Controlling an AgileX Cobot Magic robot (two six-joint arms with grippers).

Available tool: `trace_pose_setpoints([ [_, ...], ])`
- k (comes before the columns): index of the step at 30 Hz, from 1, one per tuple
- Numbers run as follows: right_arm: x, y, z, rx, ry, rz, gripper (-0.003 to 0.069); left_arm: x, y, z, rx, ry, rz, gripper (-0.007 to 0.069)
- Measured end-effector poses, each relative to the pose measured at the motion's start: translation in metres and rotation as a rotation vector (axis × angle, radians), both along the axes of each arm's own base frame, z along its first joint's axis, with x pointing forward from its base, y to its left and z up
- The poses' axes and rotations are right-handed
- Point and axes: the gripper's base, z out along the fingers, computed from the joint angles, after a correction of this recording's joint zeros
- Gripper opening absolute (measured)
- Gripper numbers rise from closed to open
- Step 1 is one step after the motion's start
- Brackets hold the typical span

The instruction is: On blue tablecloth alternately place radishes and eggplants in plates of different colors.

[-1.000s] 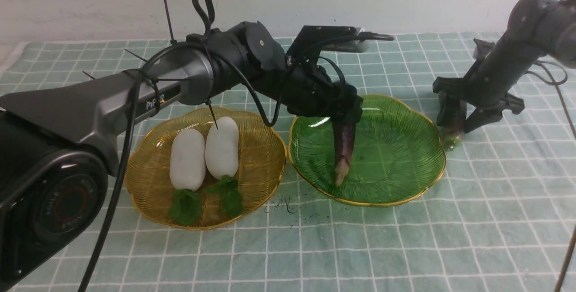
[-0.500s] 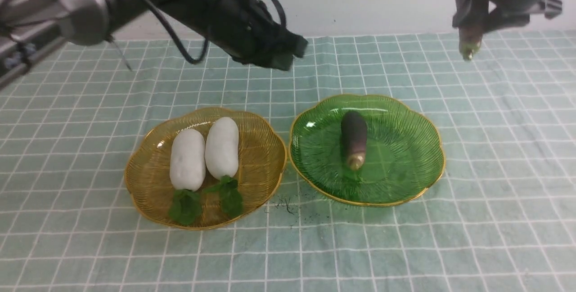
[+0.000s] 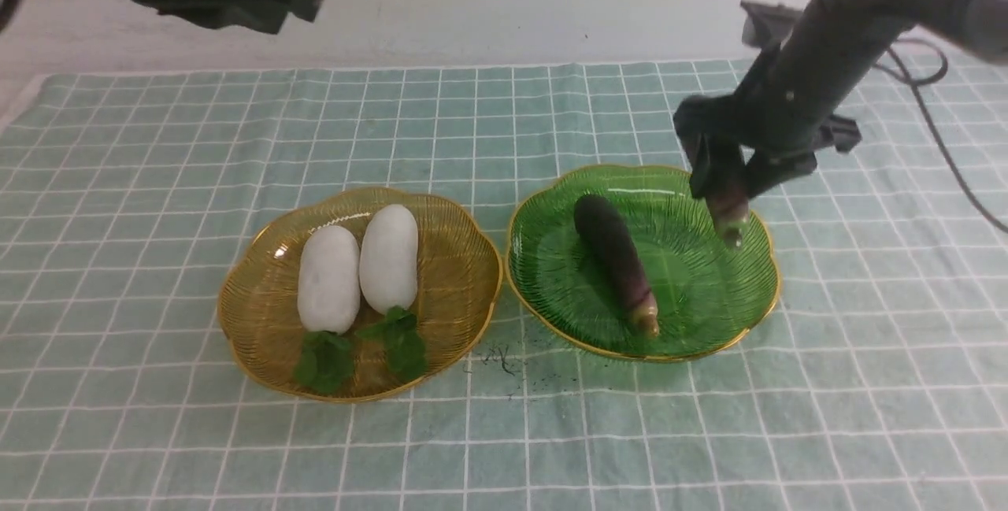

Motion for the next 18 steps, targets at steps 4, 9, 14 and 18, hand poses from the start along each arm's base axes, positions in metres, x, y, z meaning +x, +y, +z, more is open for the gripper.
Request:
trace_pose_setpoints([
  [4,0.002,0.001,-0.010,0.007,0.023,-0.001,0.0512,-0.029,0.009,-0.006,-0.031,-0.013,-0.009,-0.0008],
  [9,0.000,0.001,0.002,0.010,-0.017,0.043,0.0526,-0.057,0.019,-0.018,-0.040,-0.012,-0.008,-0.0008],
  [14,-0.026,-0.004,0.077,0.021,-0.194,0.088,0.0411,-0.090,0.031,-0.029,-0.075,-0.018,0.019,-0.0008],
  [18,-0.090,-0.019,0.175,0.029,-0.429,0.092,0.0222,-0.123,0.044,-0.041,-0.118,-0.051,0.048,-0.0008],
])
